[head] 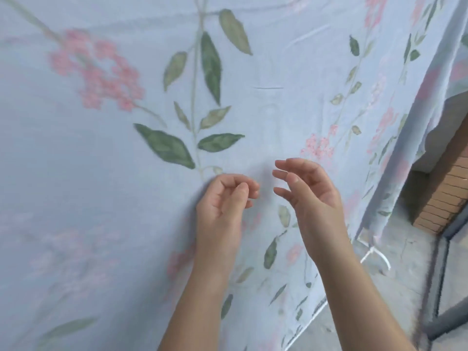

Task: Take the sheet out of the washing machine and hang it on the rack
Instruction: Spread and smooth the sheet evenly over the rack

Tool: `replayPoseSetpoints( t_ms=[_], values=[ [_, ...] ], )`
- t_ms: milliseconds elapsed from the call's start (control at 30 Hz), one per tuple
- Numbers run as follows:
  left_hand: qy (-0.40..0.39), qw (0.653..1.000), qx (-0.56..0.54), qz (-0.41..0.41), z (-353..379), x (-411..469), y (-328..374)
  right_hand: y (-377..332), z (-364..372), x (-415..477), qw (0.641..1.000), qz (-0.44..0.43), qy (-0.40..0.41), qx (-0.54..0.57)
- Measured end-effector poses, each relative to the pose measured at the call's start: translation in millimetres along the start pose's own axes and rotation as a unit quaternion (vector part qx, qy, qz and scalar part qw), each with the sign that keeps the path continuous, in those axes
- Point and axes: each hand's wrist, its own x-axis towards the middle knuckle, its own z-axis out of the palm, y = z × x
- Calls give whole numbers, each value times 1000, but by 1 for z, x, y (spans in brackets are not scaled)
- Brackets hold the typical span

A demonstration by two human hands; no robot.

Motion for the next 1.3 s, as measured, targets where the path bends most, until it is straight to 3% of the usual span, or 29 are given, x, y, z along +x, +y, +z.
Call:
replayPoseSetpoints(
  t_ms=[333,533,733,900,1000,1167,1300],
  values=[
    [193,975,51,93,-147,-75,94,-3,157,-82,984,33,-158,71],
    [254,951,90,152,-215,-112,140,-4,230,-131,976,41,-198,79],
    [197,950,151,188,-285,-153,174,2,296,-192,975,8,-216,43],
    [143,950,156,230,-359,-180,197,15,348,-252,988,-26,-153,28],
    [155,950,130,239,-391,-184,198,20,370,-276,991,-24,-127,20],
    [209,946,107,225,-428,-170,192,22,391,-288,989,-66,-104,-78],
    [163,969,117,144,-438,-143,172,28,399,-288,982,-91,-94,-134]
  ],
)
